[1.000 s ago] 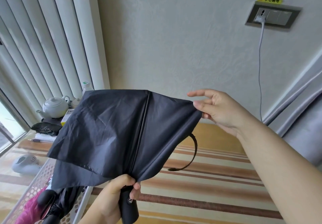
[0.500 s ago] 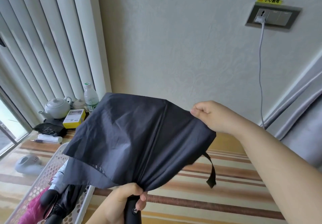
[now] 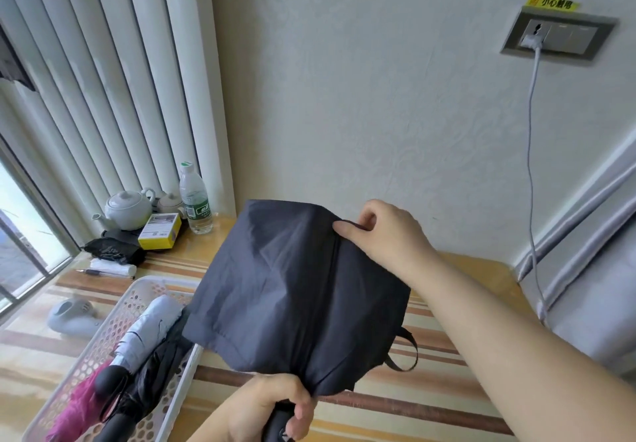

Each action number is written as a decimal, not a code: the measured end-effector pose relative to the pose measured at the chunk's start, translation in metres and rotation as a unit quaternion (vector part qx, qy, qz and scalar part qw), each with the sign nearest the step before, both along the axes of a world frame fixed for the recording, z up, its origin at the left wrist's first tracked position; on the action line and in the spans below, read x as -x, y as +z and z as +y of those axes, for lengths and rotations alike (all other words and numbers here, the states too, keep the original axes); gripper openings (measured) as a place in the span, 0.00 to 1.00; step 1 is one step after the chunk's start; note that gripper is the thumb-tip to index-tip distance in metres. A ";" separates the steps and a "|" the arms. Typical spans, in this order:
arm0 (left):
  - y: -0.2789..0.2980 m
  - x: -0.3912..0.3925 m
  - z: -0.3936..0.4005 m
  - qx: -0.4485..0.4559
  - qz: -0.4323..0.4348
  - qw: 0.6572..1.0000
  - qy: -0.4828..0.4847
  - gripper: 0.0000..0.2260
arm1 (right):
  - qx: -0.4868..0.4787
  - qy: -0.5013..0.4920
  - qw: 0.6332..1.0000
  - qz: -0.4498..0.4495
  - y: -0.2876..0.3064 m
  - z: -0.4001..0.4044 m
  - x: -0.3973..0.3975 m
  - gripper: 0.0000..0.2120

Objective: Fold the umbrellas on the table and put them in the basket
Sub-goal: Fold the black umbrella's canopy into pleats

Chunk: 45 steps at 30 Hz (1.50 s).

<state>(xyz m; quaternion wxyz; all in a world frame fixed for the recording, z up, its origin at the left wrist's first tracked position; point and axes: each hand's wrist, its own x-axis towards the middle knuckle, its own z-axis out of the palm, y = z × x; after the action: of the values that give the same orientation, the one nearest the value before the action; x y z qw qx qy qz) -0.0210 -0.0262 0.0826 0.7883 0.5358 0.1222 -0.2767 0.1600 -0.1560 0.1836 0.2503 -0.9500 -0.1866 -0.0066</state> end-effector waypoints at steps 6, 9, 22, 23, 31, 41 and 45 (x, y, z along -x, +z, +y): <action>-0.004 -0.015 -0.016 -0.065 0.044 0.986 0.147 0.11 | -0.024 -0.025 0.989 0.144 -0.024 -0.001 0.060 0.30; -0.004 -0.022 -0.026 -0.118 0.060 0.979 0.154 0.10 | -0.073 -0.044 0.955 0.285 -0.055 0.011 0.076 0.37; -0.002 -0.023 -0.018 -0.012 0.026 0.997 0.077 0.27 | -0.448 -0.071 0.838 0.304 -0.089 0.002 0.079 0.21; -0.002 -0.023 -0.020 -0.018 0.016 0.997 0.075 0.24 | -0.447 -0.064 0.838 0.307 -0.088 0.002 0.081 0.22; -0.016 -0.023 -0.039 -0.181 0.057 0.970 0.152 0.04 | -0.334 -0.087 0.911 0.223 -0.039 0.002 0.086 0.48; -0.015 -0.007 -0.015 -0.186 -0.015 0.976 0.116 0.10 | -0.442 -0.137 0.840 0.283 -0.034 -0.044 0.044 0.36; -0.003 -0.003 0.004 -0.003 -0.026 0.987 0.156 0.08 | -0.416 -0.056 0.817 0.395 -0.032 -0.076 0.040 0.30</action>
<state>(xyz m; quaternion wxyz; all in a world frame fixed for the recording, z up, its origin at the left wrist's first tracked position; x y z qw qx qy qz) -0.0179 -0.0221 0.0798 0.8231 0.5196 0.1850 -0.1358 0.1204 -0.2319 0.1515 0.6730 -0.6853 0.0028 0.2783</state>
